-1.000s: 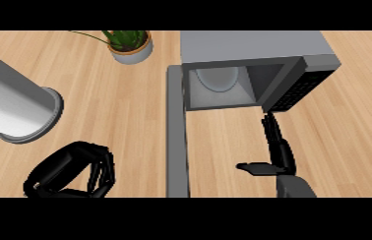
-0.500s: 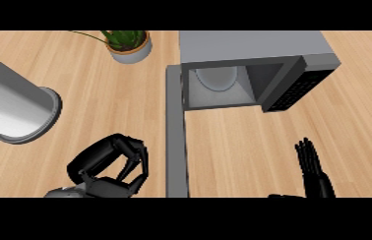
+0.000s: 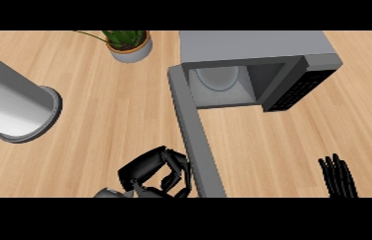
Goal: Pick up the milk, place it into the microwave and close the microwave
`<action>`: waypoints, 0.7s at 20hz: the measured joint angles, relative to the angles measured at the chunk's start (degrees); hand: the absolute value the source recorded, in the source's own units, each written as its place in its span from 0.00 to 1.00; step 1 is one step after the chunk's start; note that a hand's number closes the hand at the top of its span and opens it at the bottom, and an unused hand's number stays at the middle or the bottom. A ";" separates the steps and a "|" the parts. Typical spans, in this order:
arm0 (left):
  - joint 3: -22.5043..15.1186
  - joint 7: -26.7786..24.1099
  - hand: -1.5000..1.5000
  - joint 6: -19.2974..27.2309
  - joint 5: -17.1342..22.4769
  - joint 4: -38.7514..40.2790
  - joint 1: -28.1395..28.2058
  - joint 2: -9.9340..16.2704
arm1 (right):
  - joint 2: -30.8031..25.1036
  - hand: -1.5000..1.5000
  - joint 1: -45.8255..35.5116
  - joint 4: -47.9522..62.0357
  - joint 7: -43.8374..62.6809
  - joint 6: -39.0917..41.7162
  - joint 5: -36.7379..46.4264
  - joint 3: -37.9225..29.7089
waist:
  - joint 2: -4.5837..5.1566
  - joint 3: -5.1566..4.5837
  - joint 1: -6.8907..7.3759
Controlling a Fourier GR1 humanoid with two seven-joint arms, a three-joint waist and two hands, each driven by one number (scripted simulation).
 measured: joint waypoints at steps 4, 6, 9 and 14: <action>-8.97 0.34 1.00 8.53 1.33 3.95 -1.63 0.02 | -0.54 0.00 4.91 -10.69 3.83 2.56 -3.54 2.47 | 0.16 0.03 0.03; -13.09 0.03 1.00 13.54 2.34 5.95 -3.08 -0.01 | -1.13 0.00 7.66 -15.60 5.46 3.87 -5.27 3.55 | 0.23 0.06 0.06; -18.53 0.53 1.00 21.75 4.78 7.90 -5.60 0.13 | -1.89 0.00 10.17 -22.83 9.00 5.08 -7.80 5.10 | 0.37 0.05 -0.05; -25.64 1.08 1.00 33.98 9.88 11.56 -11.49 0.72 | -3.21 0.00 12.38 -32.64 13.79 6.63 -10.52 7.47 | 0.77 0.02 -1.09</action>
